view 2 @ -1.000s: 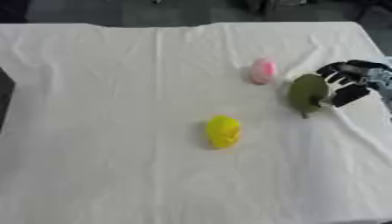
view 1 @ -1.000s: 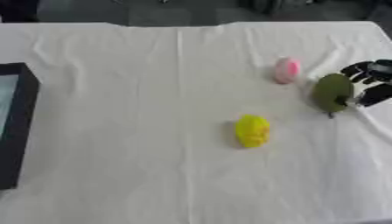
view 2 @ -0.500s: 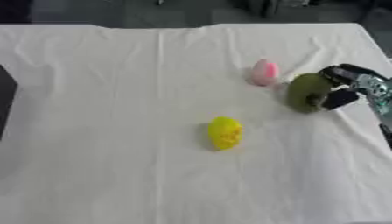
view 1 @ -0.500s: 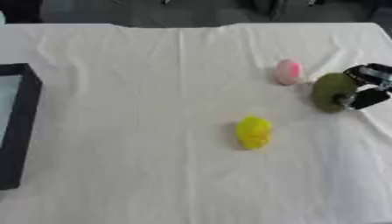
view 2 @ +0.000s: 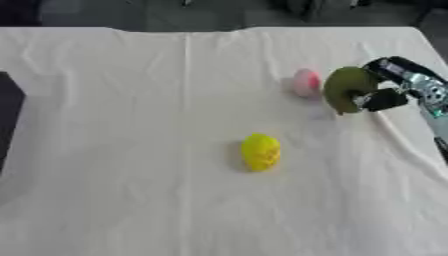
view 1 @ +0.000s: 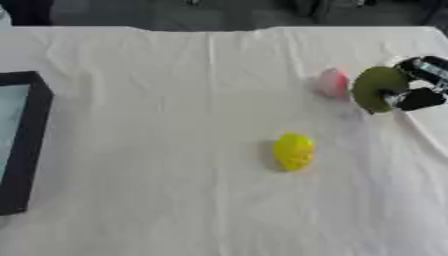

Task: Pick up the objects with one hand, pass them to the other hand, and then place them into the box on the other side of the table.

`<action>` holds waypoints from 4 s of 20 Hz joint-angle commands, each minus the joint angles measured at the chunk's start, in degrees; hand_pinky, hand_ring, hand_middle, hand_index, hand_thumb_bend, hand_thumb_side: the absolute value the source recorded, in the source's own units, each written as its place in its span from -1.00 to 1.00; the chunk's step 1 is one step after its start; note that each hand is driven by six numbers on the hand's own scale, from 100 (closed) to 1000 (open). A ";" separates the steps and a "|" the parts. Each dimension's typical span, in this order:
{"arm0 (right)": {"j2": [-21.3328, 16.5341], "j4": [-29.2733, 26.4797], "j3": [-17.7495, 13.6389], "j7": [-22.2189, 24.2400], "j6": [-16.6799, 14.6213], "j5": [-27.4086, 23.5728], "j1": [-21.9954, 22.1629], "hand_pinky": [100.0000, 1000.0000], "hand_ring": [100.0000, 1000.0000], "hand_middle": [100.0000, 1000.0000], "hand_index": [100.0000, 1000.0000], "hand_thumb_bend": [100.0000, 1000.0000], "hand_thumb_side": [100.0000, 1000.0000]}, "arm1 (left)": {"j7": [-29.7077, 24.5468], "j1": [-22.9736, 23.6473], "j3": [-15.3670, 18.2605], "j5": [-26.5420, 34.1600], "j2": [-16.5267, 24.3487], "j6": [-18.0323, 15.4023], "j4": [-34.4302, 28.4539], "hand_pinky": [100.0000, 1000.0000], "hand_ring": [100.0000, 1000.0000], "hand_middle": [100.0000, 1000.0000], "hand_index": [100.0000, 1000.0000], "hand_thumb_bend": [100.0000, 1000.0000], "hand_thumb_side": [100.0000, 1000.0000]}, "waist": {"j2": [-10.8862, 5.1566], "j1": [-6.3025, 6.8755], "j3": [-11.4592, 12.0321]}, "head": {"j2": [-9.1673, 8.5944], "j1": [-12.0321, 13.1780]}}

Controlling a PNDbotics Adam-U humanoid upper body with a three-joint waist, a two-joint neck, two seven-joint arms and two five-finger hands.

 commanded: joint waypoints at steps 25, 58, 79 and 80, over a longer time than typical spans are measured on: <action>21.45 -19.57 16.04 -17.98 2.62 -8.87 0.70 0.69 0.11 -0.18 0.02 -1.00 -1.00 | -14.94 -13.24 -11.16 -11.02 14.10 3.87 -3.51 0.24 0.37 0.36 0.70 -0.52 0.28 | -4.85 1.00 -0.27 | 2.03 1.04; 28.79 -16.04 29.63 -15.64 -6.84 -14.45 -2.73 0.66 0.06 -0.20 0.01 -1.00 -1.00 | -55.37 -26.45 -29.57 -38.77 18.46 12.08 -0.29 0.42 0.49 0.52 0.71 -0.37 0.06 | -5.04 1.60 0.29 | 3.58 0.05; 30.04 -17.94 31.33 -17.72 -8.19 -7.73 -3.71 0.65 0.14 -0.20 0.00 -1.00 -1.00 | -63.91 -28.85 -34.18 -47.92 15.73 13.42 1.59 0.49 0.55 0.57 0.76 -0.26 0.16 | -4.83 1.92 0.10 | 3.83 0.14; 30.10 -17.89 31.37 -17.83 -8.11 -7.46 -3.71 0.65 0.14 -0.20 0.00 -1.00 -1.00 | -63.91 -28.88 -34.23 -47.85 15.61 13.55 1.34 0.49 0.55 0.57 0.75 -0.26 0.16 | -4.80 1.92 0.10 | 3.78 0.11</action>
